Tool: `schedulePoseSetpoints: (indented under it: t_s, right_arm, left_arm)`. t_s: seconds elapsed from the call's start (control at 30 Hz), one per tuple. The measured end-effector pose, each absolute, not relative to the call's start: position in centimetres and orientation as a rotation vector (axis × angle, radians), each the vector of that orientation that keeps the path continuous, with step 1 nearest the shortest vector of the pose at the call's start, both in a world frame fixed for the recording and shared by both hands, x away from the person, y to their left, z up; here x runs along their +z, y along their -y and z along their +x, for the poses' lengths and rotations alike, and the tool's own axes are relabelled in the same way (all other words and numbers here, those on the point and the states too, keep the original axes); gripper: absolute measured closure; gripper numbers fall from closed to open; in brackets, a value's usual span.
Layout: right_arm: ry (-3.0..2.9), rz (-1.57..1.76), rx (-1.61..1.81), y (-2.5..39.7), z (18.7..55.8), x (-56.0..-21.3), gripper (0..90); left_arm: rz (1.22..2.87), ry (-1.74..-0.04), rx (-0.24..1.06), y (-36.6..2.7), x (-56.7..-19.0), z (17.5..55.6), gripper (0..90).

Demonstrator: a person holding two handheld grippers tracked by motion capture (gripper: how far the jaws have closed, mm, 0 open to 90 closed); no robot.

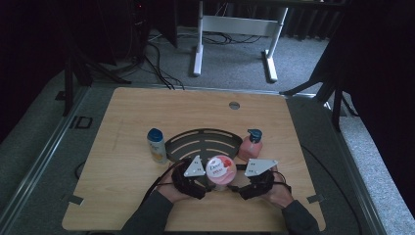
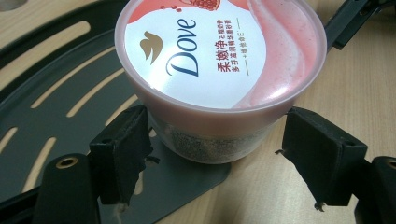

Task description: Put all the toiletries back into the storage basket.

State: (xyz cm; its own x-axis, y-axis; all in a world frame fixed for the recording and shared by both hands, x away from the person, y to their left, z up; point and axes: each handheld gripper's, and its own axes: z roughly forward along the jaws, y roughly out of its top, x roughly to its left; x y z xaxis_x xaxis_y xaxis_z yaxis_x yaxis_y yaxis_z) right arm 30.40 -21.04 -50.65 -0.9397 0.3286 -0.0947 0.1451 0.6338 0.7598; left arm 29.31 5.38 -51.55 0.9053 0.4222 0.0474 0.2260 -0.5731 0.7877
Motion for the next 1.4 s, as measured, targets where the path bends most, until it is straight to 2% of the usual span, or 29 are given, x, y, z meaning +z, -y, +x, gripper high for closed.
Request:
schedulePoseSetpoints:
  t_s: [1.4]
  right_arm:
    - [-2.621, 0.386, 1.178, 18.7, 34.4, -51.0, 24.8]
  left_arm:
    - [2.209, -0.554, 0.366, -6.6, -51.7, 32.2, 23.6]
